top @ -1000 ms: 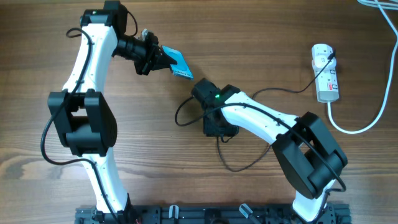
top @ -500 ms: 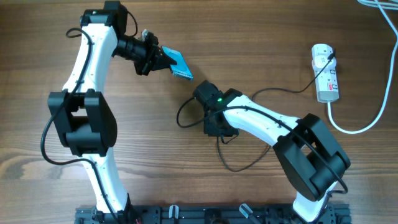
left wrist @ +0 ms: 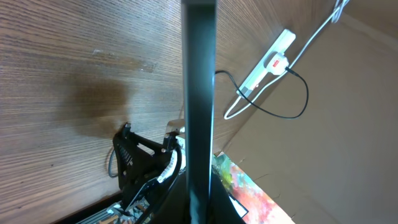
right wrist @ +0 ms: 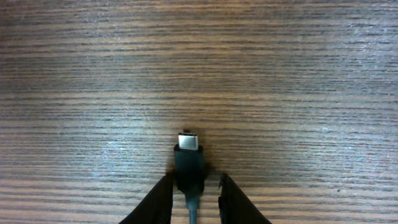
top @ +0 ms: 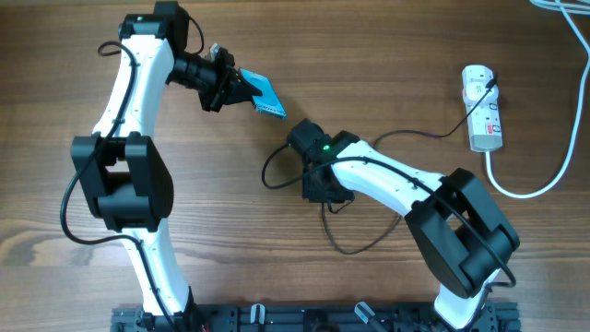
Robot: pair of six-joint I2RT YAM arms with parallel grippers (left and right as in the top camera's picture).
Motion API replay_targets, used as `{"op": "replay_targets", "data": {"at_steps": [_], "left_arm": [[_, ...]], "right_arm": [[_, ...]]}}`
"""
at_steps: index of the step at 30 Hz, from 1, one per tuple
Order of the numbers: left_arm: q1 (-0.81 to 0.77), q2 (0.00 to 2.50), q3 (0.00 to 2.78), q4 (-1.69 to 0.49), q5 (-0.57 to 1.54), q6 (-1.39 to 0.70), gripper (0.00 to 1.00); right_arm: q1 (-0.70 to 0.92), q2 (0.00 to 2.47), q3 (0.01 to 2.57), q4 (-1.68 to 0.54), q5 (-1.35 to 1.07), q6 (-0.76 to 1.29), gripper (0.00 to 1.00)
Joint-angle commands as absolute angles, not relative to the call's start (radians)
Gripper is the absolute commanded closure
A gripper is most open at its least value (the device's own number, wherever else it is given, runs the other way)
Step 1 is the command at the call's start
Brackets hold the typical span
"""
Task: Plug charger to phone and switch on socket
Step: 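Grasp the USB-C plug with the right gripper and lift it, then bring the phone and the USB-C plug toward each other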
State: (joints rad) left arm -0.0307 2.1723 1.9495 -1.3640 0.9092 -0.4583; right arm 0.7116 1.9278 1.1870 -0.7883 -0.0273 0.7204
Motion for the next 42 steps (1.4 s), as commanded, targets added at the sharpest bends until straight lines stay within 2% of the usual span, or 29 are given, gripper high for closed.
{"op": "replay_targets", "data": {"at_steps": [1, 13, 16, 23, 27, 31, 35, 42], "left_arm": [[-0.035, 2.133, 1.951, -1.365, 0.929, -0.464, 0.96], [-0.035, 2.133, 1.951, -1.365, 0.929, -0.464, 0.96], [-0.035, 2.133, 1.951, -1.365, 0.929, -0.464, 0.96], [-0.035, 2.133, 1.951, -1.365, 0.929, -0.464, 0.96], [-0.035, 2.133, 1.951, -1.365, 0.930, -0.463, 0.96], [-0.040, 2.133, 1.951, -1.335, 1.039, -0.365, 0.96], [-0.064, 2.130, 1.952, -1.251, 1.242, -0.227, 0.96], [-0.137, 2.031, 1.952, -1.136, 1.170, -0.138, 0.96]], "right_arm": [[0.715, 1.958, 1.151, -0.796, -0.102, 0.684, 0.72], [0.715, 1.958, 1.151, -0.798, -0.056, 0.710, 0.81], [0.715, 1.958, 1.151, -0.798, -0.056, 0.710, 0.88], [0.715, 1.958, 1.151, -0.802, -0.057, 0.709, 0.88], [0.715, 1.958, 1.151, -0.804, -0.067, 0.706, 0.96], [0.715, 1.943, 1.182, -0.851, -0.095, 0.695, 0.96], [0.715, 1.819, 1.227, -0.908, -0.132, 0.627, 0.96], [0.715, 1.446, 1.228, -0.996, -0.132, 0.565, 0.96]]}}
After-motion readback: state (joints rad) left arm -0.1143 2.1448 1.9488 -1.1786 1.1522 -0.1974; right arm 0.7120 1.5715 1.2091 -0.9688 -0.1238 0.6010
